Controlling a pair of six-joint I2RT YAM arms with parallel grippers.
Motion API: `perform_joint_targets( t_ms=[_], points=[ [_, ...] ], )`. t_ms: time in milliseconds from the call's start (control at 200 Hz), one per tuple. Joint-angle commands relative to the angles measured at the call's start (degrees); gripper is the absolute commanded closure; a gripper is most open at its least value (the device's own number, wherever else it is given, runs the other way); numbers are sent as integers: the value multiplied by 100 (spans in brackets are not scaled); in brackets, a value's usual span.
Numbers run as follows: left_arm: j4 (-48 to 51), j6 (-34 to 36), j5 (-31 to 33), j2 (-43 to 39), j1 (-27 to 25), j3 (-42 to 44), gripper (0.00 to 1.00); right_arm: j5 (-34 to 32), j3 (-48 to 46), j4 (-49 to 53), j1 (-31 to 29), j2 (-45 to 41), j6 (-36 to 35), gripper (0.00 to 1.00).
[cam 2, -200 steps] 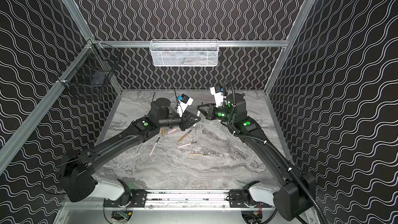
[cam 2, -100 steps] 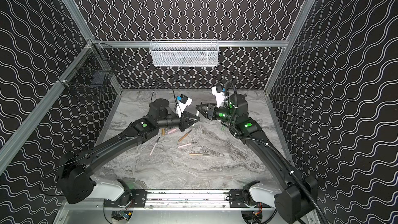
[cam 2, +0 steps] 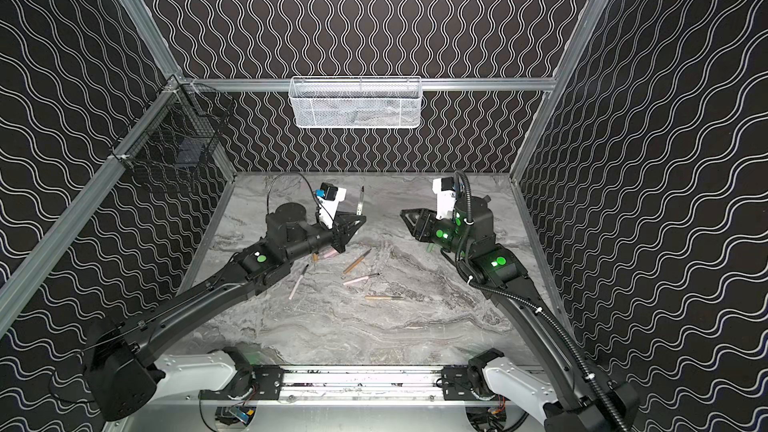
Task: Insert the pens into the pen caps
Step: 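Hold the pen in the left gripper while the right gripper nears the green cap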
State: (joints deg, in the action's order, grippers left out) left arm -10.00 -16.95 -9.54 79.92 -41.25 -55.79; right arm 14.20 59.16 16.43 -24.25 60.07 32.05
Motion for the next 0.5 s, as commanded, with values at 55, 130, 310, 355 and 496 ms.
perform_joint_targets(
  t_ms=[55, 130, 310, 355, 496],
  points=[
    [-1174, 88, 339, -169, 3, 358, 100, -781, -157, 872, 242, 528, -515, 64],
    [-1291, 3, 209, -191, 3, 403, 100, -688, -336, 764, 559, 897, -466, 67],
    [-1125, -250, -571, 11, -7, 173, 100, -745, 152, 1172, 1249, 2264, -595, 79],
    [-1216, -284, -688, 47, -21, 201, 100, -802, 367, 1372, 1345, 2654, -613, 83],
    [-1120, -101, -722, 83, -158, 165, 100, -883, 824, 1698, 1417, 3264, -615, 84]
  ],
)
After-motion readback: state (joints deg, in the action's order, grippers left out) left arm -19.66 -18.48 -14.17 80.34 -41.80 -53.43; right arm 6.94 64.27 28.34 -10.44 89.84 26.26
